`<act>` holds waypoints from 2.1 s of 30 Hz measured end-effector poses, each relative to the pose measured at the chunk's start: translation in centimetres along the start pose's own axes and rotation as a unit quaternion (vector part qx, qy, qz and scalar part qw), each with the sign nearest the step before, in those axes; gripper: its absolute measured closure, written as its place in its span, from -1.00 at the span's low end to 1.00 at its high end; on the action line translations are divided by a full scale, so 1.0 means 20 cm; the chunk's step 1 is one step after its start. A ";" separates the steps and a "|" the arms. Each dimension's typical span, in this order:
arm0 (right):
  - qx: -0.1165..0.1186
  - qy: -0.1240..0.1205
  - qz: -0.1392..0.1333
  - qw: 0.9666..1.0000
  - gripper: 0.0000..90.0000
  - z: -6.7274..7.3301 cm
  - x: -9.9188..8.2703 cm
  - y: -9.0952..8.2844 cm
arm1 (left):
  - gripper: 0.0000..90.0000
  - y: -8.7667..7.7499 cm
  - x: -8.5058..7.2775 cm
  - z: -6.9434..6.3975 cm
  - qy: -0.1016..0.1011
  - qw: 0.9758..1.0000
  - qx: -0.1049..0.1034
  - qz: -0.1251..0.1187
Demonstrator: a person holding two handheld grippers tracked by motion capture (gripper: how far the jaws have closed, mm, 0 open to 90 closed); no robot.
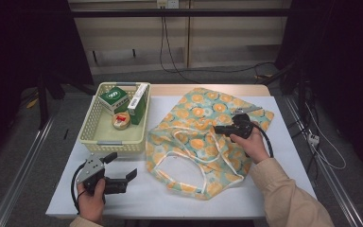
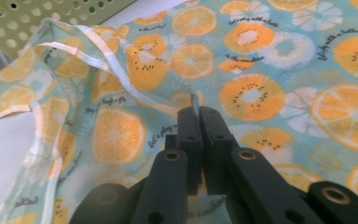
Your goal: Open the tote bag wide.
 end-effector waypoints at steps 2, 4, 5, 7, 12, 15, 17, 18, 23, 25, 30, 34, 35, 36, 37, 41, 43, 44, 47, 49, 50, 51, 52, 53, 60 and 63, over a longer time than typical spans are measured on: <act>-0.014 -0.007 0.002 1.000 0.72 0.00 0.00 -0.02 | -0.95 0.00 0.00 0.00 0.000 1.000 0.001 0.002; -0.018 -0.011 0.000 1.000 0.67 0.00 0.01 -0.04 | -0.95 0.00 0.00 0.00 0.002 1.000 0.001 0.002; -0.020 -0.011 -0.005 1.000 0.60 0.00 0.01 -0.06 | -0.95 0.00 0.00 0.00 0.000 1.000 0.001 0.000; -0.029 -0.019 -0.012 0.999 0.41 0.02 0.02 -0.09 | -0.95 0.00 0.00 0.00 0.002 1.000 0.000 0.001; -0.026 -0.047 -0.009 0.999 0.22 0.10 0.02 -0.14 | -0.95 0.00 0.00 0.00 0.000 1.000 0.002 0.000; -0.015 -0.059 -0.012 0.998 0.18 0.17 0.01 -0.16 | -0.95 -0.01 0.00 0.00 0.002 1.000 0.003 0.002; -0.009 -0.069 -0.012 0.997 0.16 0.21 0.01 -0.18 | -0.95 -0.01 0.00 0.00 0.000 1.000 0.003 0.001; -0.002 -0.072 -0.012 0.997 0.16 0.24 0.01 -0.18 | -0.95 -0.01 0.00 0.00 0.001 1.000 0.003 0.001; 0.030 -0.097 -0.003 0.995 0.23 0.36 -0.01 -0.20 | -0.95 0.00 0.00 0.00 0.000 1.000 0.002 0.001; 0.039 -0.100 0.002 0.994 0.25 0.40 -0.03 -0.18 | -0.95 0.00 0.00 0.00 0.001 1.000 0.001 0.001; 0.041 -0.104 0.024 0.993 0.28 0.42 -0.12 -0.14 | -0.95 0.00 0.00 0.00 0.000 1.000 0.001 0.002; 0.045 -0.112 0.047 0.992 0.34 0.43 -0.18 -0.11 | -0.95 0.00 0.00 0.00 -0.001 1.000 0.000 0.003; 0.048 -0.111 0.051 0.991 0.35 0.44 -0.20 -0.10 | -0.95 0.00 0.00 0.00 -0.001 1.000 0.000 0.003; 0.050 -0.114 0.053 0.991 0.36 0.45 -0.21 -0.08 | -0.95 0.00 0.00 0.00 -0.001 1.000 0.000 0.003; 0.053 -0.114 0.054 0.991 0.37 0.46 -0.21 -0.07 | -0.95 0.00 0.00 0.00 0.000 1.000 -0.001 0.004; 0.059 -0.129 0.068 0.988 0.43 0.50 -0.24 -0.03 | -0.95 0.00 -0.01 -0.01 0.000 1.000 -0.001 0.004; 0.060 -0.136 0.077 0.986 0.47 0.51 -0.26 0.00 | -0.95 0.00 0.00 -0.01 -0.001 1.000 -0.001 0.003; 0.061 -0.135 0.082 0.986 0.49 0.52 -0.26 0.02 | -0.95 0.00 0.00 -0.01 0.000 1.000 -0.002 0.003; 0.055 -0.137 0.081 0.986 0.59 0.51 -0.27 0.03 | -0.95 0.00 -0.01 -0.01 0.000 1.000 -0.003 0.004; 0.049 -0.138 0.080 0.986 0.74 0.50 -0.27 0.03 | -0.95 0.00 -0.01 0.00 -0.001 1.000 -0.002 0.003; 0.046 -0.139 0.078 0.986 0.77 0.49 -0.27 0.03 | -0.95 0.00 -0.01 0.00 -0.001 1.000 -0.002 0.003; 0.046 -0.140 0.078 0.986 0.81 0.49 -0.27 0.03 | -0.95 0.00 -0.01 -0.01 -0.002 1.000 -0.002 0.002; 0.045 -0.139 0.078 0.986 0.85 0.49 -0.27 0.03 | -0.95 0.00 -0.01 0.00 0.000 1.000 -0.002 0.003; 0.044 -0.138 0.078 0.986 0.89 0.49 -0.27 0.04 | -0.95 0.00 0.00 -0.01 0.000 1.000 -0.002 0.003; 0.051 -0.126 0.078 0.988 1.00 0.48 -0.26 0.04 | -0.95 0.00 0.00 -0.01 0.001 1.000 -0.003 0.004; 0.053 -0.126 0.082 0.987 1.00 0.48 -0.26 0.03 | -0.95 0.00 0.00 -0.01 0.000 1.000 -0.002 0.003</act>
Point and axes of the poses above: each handheld gripper's, and its own axes: y roughly forward along the jaws, x roughly out of its top, z roughly to its left, the point moved 6 cm from there along y, roughly forward along the jaws
